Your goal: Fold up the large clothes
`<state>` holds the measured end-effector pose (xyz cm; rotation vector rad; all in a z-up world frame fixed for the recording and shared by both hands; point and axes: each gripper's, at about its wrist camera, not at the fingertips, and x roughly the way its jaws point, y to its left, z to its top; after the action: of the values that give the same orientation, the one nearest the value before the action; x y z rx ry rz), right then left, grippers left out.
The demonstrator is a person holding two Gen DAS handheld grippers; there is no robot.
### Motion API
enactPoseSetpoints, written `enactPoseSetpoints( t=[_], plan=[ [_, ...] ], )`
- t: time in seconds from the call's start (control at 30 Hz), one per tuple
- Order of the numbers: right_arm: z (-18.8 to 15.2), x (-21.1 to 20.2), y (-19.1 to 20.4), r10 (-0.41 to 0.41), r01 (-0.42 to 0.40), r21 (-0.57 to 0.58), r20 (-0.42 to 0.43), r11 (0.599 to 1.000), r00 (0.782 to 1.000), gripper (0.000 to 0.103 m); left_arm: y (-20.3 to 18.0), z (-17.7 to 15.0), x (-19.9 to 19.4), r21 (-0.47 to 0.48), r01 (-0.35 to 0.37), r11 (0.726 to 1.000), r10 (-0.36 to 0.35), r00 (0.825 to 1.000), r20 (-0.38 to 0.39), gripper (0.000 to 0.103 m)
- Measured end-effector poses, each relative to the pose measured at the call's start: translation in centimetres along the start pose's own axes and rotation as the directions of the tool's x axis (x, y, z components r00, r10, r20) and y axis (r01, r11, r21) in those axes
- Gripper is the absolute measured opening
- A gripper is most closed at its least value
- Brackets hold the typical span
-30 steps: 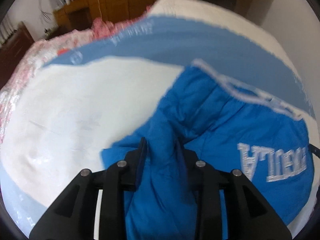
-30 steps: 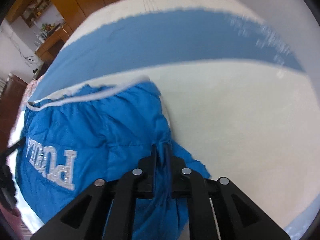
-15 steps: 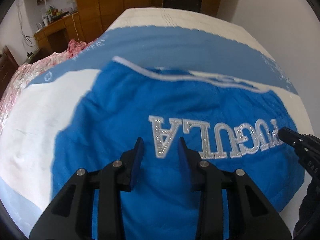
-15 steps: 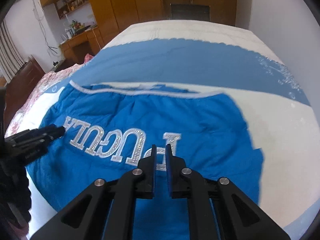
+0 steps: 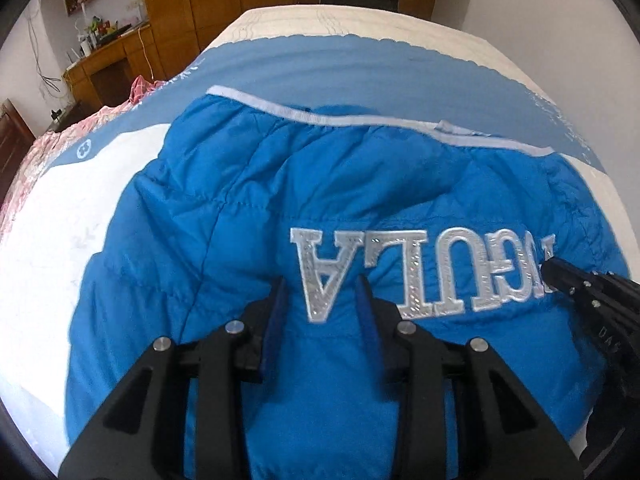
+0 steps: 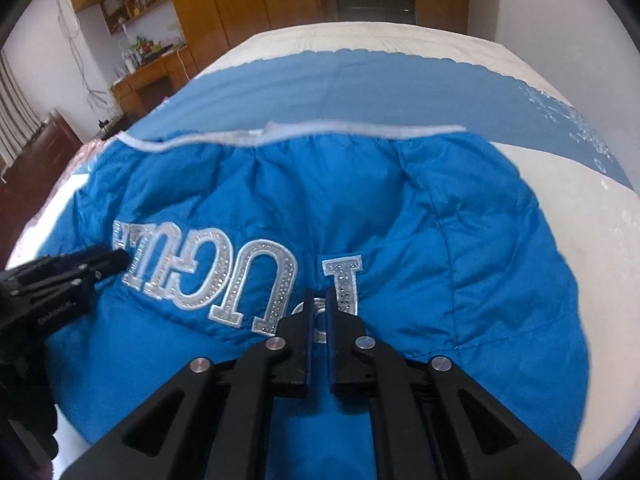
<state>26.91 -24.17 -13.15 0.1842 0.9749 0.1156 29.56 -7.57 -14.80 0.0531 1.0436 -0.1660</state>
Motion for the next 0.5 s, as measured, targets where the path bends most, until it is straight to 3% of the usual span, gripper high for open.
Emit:
enactPoseSetpoints(
  t=[0.13,0.2,0.3,0.5],
  plan=[
    [-0.6,-3.0,0.2,0.022,-0.021,-0.021,0.048,1.000,0.999,0.009,-0.9,-0.9,-2.9,0.038,0.041,0.998,-0.043,0.997,0.056,0.036],
    [-1.6,-3.3,0.5,0.011,-0.009,-0.037,0.043,0.999,0.999,0.009,-1.4,-1.6,-3.0,0.058,0.056,0.997,-0.059,0.997,0.048,0.036],
    [-2.8,-1.8,0.1,-0.002,0.002,-0.028,0.007,1.000,1.000,0.009,-1.6,-2.8,-1.5,0.061,0.057,0.996,-0.058,0.998,0.020,0.037],
    [-4.4,-0.1,0.2,-0.015,0.016,-0.029,0.045,0.999,0.999,0.007,-1.4,-3.5,-0.1,0.054,0.067,0.996,-0.069,0.997,0.031,0.038]
  ],
)
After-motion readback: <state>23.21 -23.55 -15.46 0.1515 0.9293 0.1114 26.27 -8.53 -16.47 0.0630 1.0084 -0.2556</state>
